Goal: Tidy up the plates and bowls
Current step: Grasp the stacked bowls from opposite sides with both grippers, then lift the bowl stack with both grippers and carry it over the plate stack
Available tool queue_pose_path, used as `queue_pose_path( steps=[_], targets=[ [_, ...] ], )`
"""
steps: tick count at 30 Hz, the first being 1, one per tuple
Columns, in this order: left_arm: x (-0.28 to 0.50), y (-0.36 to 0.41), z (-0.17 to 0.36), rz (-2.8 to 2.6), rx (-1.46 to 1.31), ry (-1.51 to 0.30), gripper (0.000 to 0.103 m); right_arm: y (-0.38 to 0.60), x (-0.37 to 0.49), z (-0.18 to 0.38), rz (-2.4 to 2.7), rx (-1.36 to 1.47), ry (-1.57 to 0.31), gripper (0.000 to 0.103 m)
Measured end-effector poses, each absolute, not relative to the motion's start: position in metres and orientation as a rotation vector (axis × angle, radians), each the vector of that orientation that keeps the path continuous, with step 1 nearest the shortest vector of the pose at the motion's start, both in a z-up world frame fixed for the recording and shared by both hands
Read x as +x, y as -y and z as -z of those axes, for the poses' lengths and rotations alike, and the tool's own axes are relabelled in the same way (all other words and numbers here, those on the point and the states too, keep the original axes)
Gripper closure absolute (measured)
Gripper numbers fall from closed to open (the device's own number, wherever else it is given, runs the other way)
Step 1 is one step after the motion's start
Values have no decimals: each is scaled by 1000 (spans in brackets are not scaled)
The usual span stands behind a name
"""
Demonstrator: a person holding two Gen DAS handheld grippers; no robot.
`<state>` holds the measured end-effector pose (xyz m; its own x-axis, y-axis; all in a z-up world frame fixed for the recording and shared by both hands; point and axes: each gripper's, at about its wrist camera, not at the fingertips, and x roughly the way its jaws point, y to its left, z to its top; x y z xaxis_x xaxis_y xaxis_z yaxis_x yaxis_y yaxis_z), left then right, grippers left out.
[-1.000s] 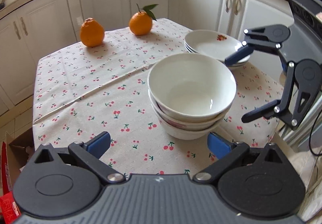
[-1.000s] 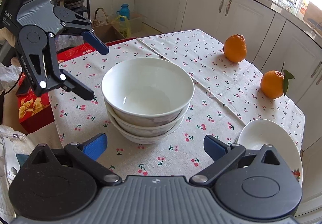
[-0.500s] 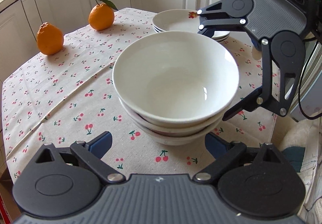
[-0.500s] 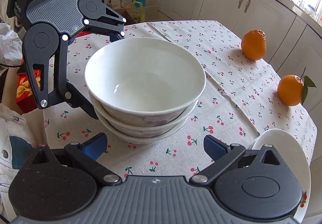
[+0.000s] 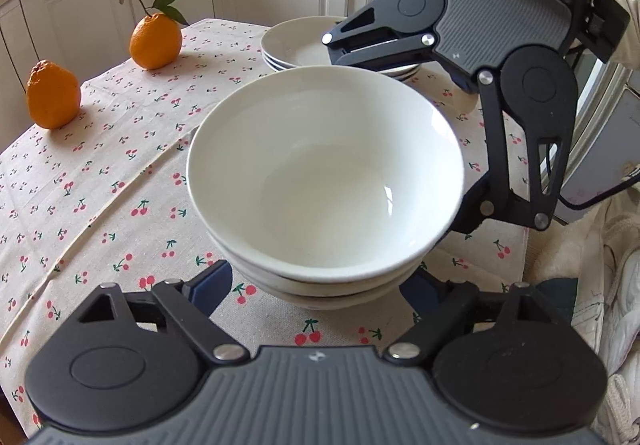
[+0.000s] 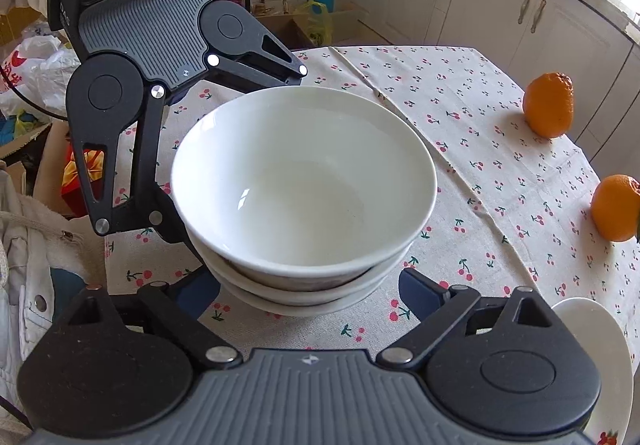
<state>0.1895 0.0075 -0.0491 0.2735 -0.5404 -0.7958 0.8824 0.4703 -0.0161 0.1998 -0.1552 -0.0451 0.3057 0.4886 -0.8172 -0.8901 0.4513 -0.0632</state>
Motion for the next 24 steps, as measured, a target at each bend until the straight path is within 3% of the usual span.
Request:
queue_pose_path(
  steps=[7, 24],
  targets=[
    [193, -6, 48, 1049, 492, -853, 19, 156, 203, 44, -1022, -564, -842, 10],
    [196, -9, 45, 1110, 518, -838, 20, 154, 206, 44, -1059, -581, -852, 13]
  ],
)
